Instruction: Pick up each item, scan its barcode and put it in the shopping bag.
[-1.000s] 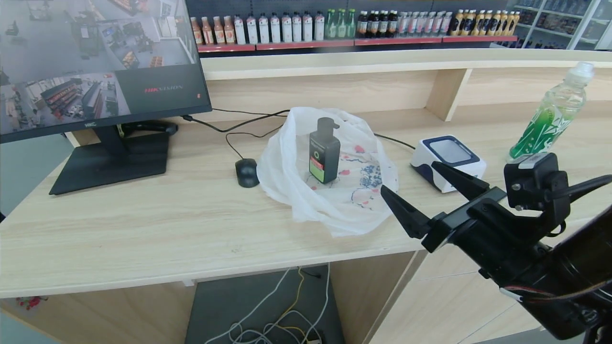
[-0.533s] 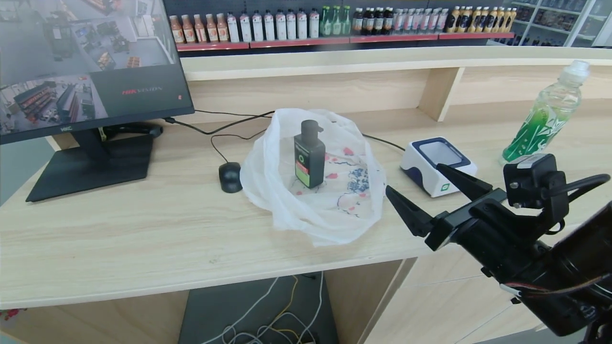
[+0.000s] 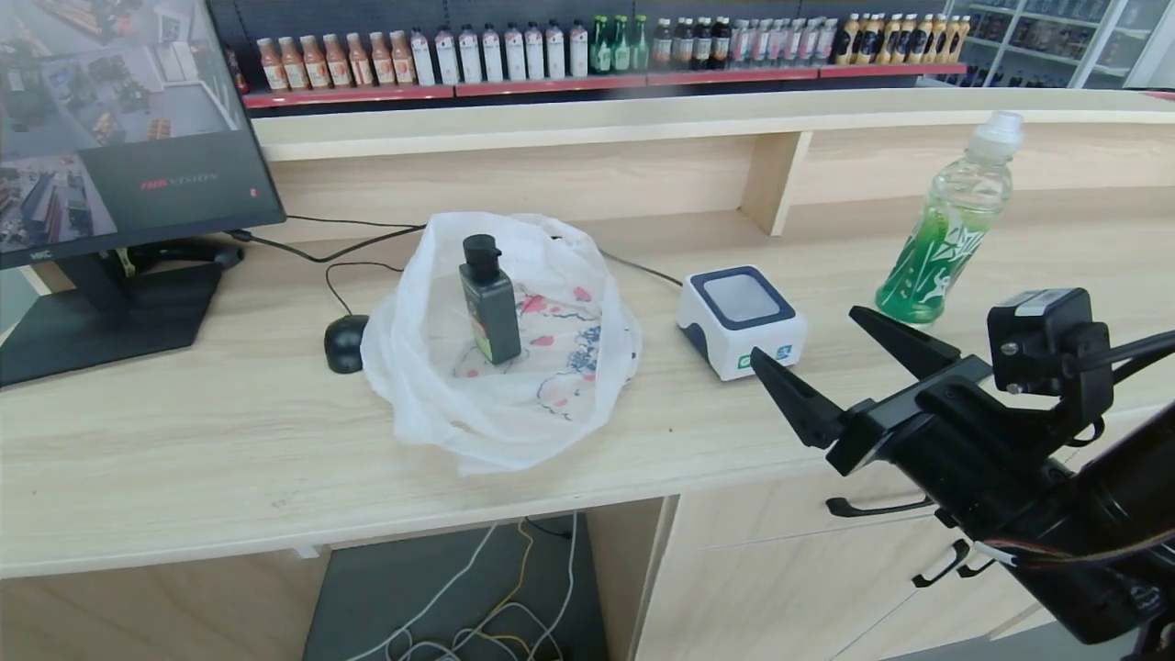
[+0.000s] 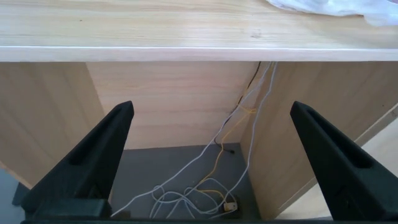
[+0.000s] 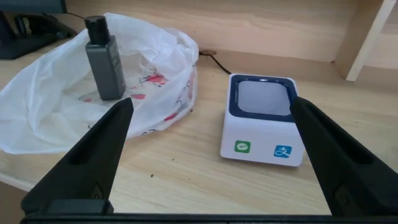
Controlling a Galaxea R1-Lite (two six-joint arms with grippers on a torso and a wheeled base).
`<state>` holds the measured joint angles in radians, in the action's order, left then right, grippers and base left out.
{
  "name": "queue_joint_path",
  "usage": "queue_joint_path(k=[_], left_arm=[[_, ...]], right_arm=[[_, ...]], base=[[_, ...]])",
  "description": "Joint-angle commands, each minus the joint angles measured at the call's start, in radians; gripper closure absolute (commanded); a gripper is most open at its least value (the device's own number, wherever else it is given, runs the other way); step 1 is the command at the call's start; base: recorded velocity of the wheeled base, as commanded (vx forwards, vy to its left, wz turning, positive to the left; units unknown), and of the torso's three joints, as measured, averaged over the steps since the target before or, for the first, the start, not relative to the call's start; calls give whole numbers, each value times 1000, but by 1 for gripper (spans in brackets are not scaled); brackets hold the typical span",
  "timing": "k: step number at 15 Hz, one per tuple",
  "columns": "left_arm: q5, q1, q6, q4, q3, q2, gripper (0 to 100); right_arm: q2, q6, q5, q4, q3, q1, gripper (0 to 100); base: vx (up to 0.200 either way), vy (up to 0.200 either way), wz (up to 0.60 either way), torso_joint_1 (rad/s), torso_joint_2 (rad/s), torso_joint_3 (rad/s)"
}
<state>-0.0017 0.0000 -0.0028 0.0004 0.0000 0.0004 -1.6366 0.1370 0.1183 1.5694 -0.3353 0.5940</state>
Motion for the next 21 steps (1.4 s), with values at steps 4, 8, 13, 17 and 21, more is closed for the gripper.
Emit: queue_joint_path(k=[4, 8, 13, 17, 21], left_arm=[[0, 0, 0, 0, 0, 1, 0], [0, 0, 0, 0, 0, 1, 0], [0, 0, 0, 0, 0, 1, 0], [0, 0, 0, 0, 0, 0, 0], [0, 0, 1, 0, 0, 1, 0]], right_arm=[[0, 0, 0, 1, 1, -14, 0], [-2, -2, 0, 1, -2, -13, 0], [-3, -16, 0, 1, -8, -14, 0], [-11, -16, 0, 1, -10, -20, 0], [-32, -16, 0, 1, -13, -20, 0]], base=[[0, -200, 0, 1, 6, -1], [0, -200, 300, 4, 2, 2], [0, -200, 0, 2, 1, 4], [0, -200, 0, 1, -2, 1], [0, -200, 0, 2, -1, 0]])
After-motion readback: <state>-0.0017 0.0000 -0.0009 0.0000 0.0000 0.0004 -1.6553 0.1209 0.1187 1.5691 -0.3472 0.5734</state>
